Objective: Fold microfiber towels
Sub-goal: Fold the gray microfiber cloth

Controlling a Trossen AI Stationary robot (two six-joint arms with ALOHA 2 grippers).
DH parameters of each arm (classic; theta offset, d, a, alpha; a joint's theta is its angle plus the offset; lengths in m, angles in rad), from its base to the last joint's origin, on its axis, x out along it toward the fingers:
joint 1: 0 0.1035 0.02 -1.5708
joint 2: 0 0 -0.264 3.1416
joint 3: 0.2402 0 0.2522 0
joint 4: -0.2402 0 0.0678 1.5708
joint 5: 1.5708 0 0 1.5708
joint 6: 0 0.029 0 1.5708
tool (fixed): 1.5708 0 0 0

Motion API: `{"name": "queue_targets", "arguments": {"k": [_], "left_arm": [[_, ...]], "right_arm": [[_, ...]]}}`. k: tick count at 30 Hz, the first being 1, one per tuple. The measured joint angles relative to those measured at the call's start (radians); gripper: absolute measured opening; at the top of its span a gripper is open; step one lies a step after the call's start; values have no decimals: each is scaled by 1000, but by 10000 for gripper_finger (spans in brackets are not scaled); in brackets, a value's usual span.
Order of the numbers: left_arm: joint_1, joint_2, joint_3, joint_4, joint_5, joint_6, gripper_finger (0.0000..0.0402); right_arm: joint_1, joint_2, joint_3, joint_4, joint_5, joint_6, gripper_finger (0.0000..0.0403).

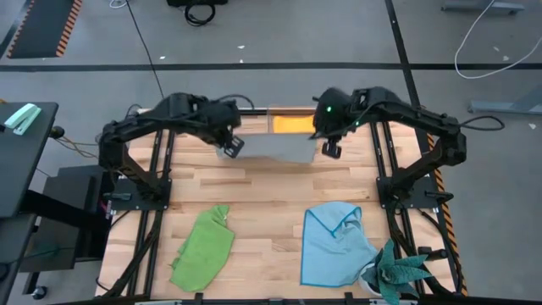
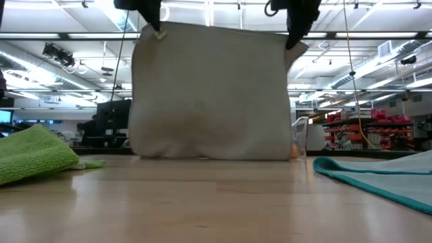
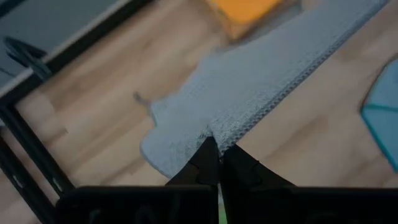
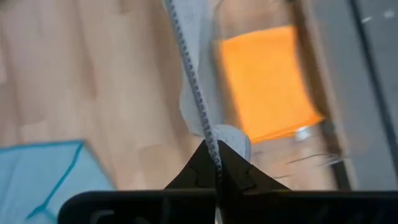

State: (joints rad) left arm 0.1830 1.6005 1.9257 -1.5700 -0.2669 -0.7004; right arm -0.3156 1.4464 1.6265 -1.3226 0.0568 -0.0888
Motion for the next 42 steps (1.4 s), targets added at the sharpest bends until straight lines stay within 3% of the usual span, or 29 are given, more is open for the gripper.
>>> {"name": "queue_targets", "arguments": {"k": [15,26,34,42], "left_arm": [[-214,-12,-283,124,171,-192,6],[-310,-13,-527,363,309,-321,6],[-334,-13,-643,464,329,-395,6],[-249,-13,-750,535,269,-393,7]], "right_arm": [[212,-63,-391,184,-157,136,0],[315,-63,-537,311,-229,200,0],[259,-59,-631,449,-255,218,0],[99,-59,-676,579,-253,234,0]]}}
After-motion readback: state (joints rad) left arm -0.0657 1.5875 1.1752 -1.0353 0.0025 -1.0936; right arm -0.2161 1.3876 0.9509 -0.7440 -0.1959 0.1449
